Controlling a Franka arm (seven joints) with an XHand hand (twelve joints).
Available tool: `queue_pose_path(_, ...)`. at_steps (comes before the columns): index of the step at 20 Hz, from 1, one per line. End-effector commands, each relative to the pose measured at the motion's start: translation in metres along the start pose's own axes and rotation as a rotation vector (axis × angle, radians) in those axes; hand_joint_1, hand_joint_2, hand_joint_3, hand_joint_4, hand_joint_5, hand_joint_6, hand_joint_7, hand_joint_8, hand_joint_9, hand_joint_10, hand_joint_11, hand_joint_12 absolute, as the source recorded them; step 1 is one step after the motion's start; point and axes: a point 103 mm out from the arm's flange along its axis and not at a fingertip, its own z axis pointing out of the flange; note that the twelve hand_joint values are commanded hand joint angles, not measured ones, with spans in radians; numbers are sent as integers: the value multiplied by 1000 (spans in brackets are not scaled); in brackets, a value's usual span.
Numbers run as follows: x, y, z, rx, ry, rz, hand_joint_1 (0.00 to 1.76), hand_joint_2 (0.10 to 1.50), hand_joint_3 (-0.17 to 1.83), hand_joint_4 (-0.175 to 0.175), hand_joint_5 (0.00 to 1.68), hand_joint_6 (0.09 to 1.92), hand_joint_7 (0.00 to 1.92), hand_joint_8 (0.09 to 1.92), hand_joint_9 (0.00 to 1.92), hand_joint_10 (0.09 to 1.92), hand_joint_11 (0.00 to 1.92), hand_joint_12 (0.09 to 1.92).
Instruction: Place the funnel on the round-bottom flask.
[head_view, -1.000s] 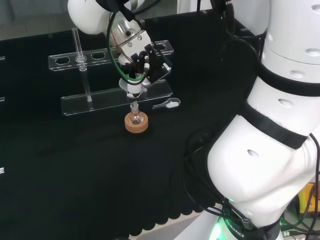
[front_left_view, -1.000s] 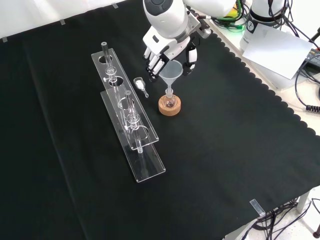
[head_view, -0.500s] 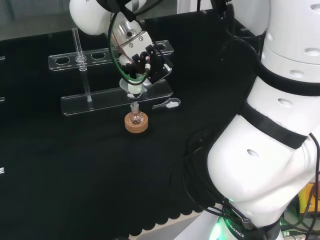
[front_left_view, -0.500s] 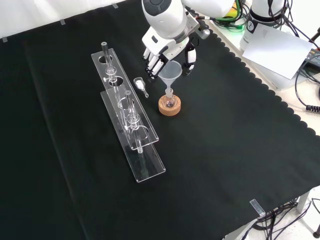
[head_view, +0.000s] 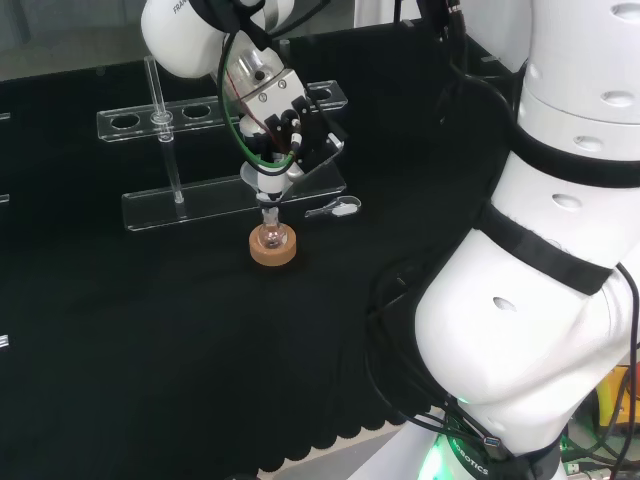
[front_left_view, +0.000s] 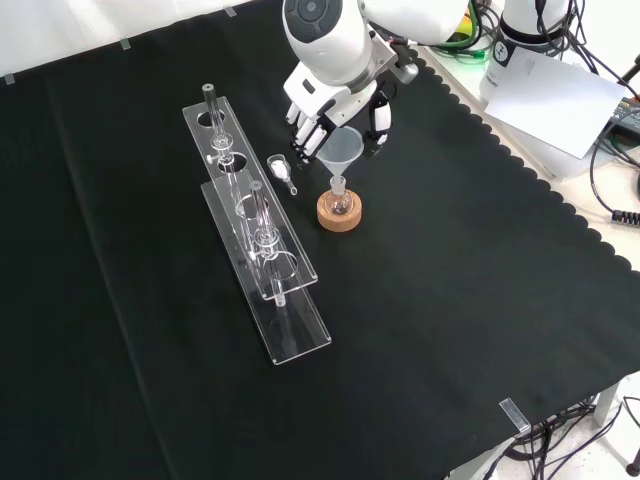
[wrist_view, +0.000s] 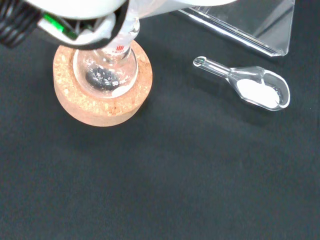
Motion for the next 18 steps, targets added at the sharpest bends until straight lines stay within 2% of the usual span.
queue_pose_path(1, 0, 1, 3, 1, -1, 4, 993, 595, 774, 19, 537, 797, 594, 678, 958, 455, 713, 1256)
queue_pose_path(10, -1, 1, 5, 2, 7, 5, 987, 589, 773, -9, 437, 742, 530, 689, 901, 462, 694, 1263)
queue_pose_path(14, 0, 2, 6, 17, -5, 8, 976, 572, 784, -32, 358, 533, 463, 731, 828, 526, 669, 1277)
queue_pose_path(18, 3, 3, 6, 40, -8, 10, 960, 559, 786, -38, 342, 386, 408, 746, 761, 568, 637, 1295)
